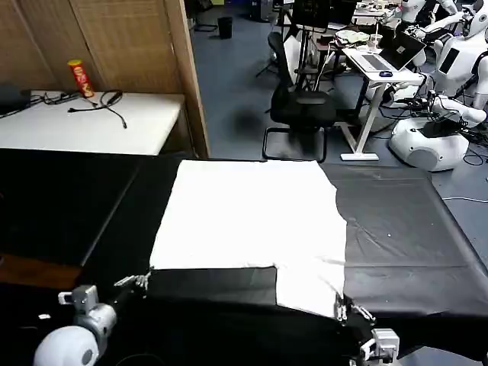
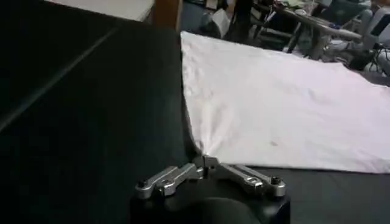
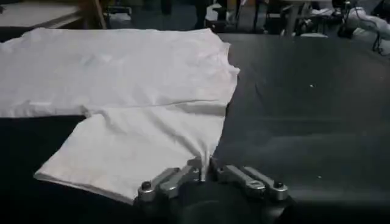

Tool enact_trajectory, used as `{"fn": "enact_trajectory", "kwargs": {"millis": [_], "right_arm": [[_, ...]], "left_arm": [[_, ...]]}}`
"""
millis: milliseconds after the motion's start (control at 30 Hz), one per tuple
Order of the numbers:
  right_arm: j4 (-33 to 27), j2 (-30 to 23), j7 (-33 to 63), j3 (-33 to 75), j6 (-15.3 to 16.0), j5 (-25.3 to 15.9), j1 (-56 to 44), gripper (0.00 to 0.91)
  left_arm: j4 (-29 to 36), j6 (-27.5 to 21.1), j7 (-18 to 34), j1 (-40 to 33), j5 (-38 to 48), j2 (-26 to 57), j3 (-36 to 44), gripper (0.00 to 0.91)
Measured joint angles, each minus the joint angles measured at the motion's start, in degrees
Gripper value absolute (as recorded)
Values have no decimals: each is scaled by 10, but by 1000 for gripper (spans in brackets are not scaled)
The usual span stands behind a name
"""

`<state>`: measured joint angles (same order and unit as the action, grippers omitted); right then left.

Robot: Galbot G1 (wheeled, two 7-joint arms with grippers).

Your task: Fold and organize the clothes.

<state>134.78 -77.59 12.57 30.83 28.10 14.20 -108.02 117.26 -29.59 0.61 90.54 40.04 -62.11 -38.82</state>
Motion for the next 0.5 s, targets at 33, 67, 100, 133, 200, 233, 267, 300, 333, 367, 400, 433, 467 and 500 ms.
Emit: {"fn": "enact_trajectory", "kwargs": {"millis": [33, 67, 100, 133, 200, 233, 267, 300, 333, 367, 400, 433, 467, 500], "right_arm": [[10, 0, 3, 2, 1, 0, -11, 0], [18, 0, 5, 3, 1, 0, -20, 0], [24, 1, 6, 5, 1, 0, -28, 0], [30, 2, 8, 6, 1, 0, -35, 0], [41, 3, 10, 7, 0, 1, -48, 0], [45, 3, 10, 7, -1, 2, -53, 0], [48, 3, 8, 7, -3, 3, -55, 0], [49, 4, 5, 7, -7, 4, -55, 0], [49, 6, 0, 8, -15, 6, -55, 0], [49, 7, -6, 9, -23, 10, -53, 0], [47, 10, -13, 12, -33, 13, -50, 0], [42, 13, -21, 15, -44, 18, -43, 0], [37, 17, -28, 17, -56, 23, -35, 0], [31, 20, -33, 20, -67, 29, -25, 0]], "left_arm": [[6, -1, 2, 5, 0, -1, -4, 0], [13, -1, 4, 10, 1, -3, -7, 0], [21, -3, 6, 17, 3, -4, -12, 0], [29, -3, 8, 24, 4, -5, -18, 0], [45, -3, 8, 43, 10, -5, -29, 0], [54, -2, 8, 55, 13, -4, -35, 0], [63, -2, 8, 67, 17, -4, -42, 0], [72, -2, 9, 80, 20, -4, -49, 0], [80, -2, 9, 92, 22, -4, -55, 0], [88, -2, 11, 102, 24, -3, -63, 0], [97, -2, 13, 113, 26, -4, -70, 0], [104, -2, 15, 120, 28, -4, -76, 0], [109, -1, 16, 124, 30, -6, -81, 0], [114, 0, 18, 127, 31, -7, -86, 0]]}}
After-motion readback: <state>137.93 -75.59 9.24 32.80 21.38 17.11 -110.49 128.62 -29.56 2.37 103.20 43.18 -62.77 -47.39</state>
